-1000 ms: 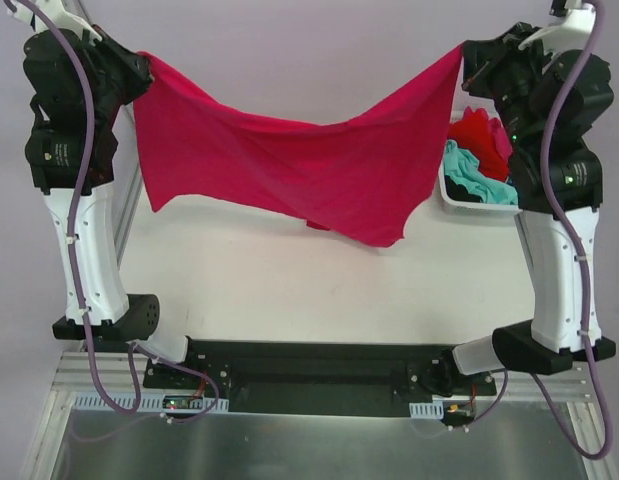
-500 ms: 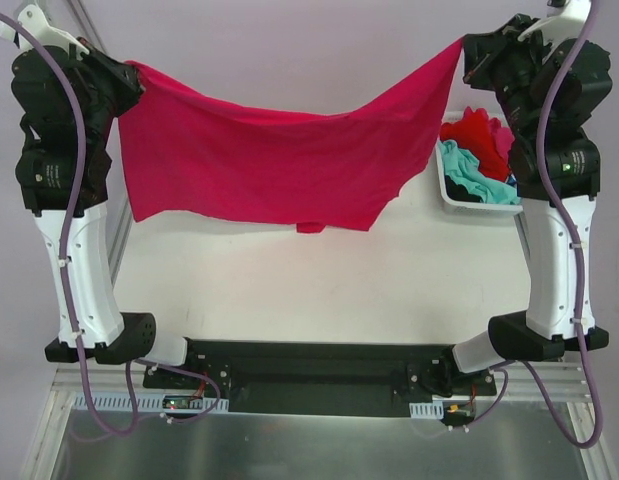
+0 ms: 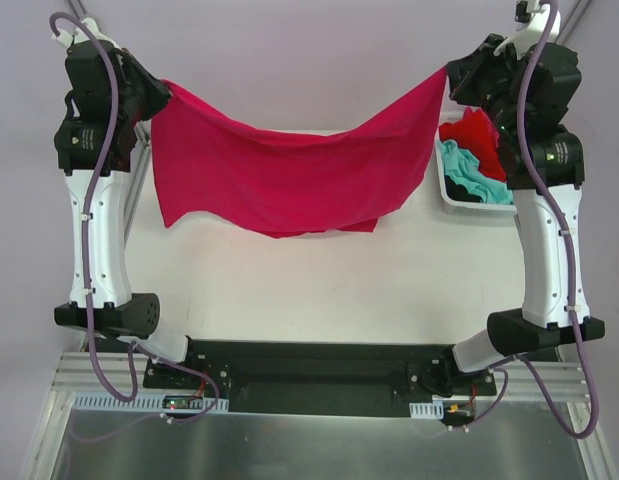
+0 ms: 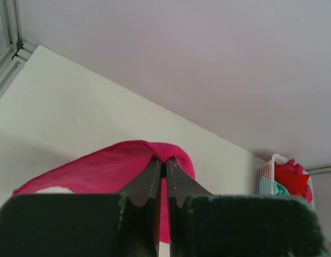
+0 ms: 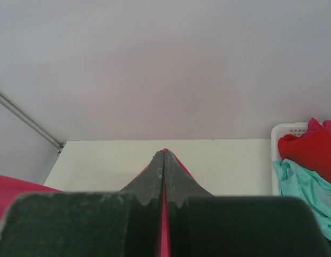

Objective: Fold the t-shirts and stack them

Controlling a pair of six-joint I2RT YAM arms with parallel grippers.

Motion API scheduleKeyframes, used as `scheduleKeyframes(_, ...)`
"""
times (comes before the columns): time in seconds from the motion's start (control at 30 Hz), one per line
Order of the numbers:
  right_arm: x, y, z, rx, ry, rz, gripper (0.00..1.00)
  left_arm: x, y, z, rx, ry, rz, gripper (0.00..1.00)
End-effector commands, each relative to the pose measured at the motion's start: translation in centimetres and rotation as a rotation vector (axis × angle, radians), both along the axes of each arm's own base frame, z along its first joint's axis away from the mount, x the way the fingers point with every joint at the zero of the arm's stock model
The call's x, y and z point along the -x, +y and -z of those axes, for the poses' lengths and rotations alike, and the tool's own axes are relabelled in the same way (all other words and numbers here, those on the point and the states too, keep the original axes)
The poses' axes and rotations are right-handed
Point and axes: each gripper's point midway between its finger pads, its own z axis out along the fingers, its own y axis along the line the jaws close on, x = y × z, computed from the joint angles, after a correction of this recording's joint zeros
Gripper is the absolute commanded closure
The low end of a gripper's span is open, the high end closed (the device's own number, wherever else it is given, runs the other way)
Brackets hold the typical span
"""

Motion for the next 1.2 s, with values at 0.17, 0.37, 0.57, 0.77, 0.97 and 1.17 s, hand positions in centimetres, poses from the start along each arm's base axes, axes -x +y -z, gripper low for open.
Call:
scheduleKeyframes(0.17,0.5,1.1,-3.4,-0.083,-0.092,-0.067,1.0,0.7,0.5,-1.4,0.114,-0.05,-0.015,1.0)
scheduleKeyframes(0.37,1.9,-1.3,-4.6,-0.085,-0.123,0.035,1.0,1.3,1.1,-0.3,0.285,-0.002,0.016,1.0)
scheduleKeyframes(0.57,3.2,-4.0,-4.4,-0.072,-0.115,0.119,1.0,2.2,2.9,-1.0,0.395,-0.008,0.052,1.0)
scheduleKeyframes(0.77,3.8,-5.3,-6.8,-0.102,-0.169,0.149,0.99,2.6,3.4,-4.0,0.533,-0.064,0.1,1.0)
scheduleKeyframes(0.97,3.9,-4.9,-5.4,-0.105,-0.131,0.125,1.0,2.6,2.1,-2.0,0.521,-0.005,0.203,1.0)
scheduleKeyframes(1.17,3.4,-4.4,0.5,-0.054,0.012,0.104,1.0,4.3,2.5,6.8,0.44,0.154,0.156,1.0)
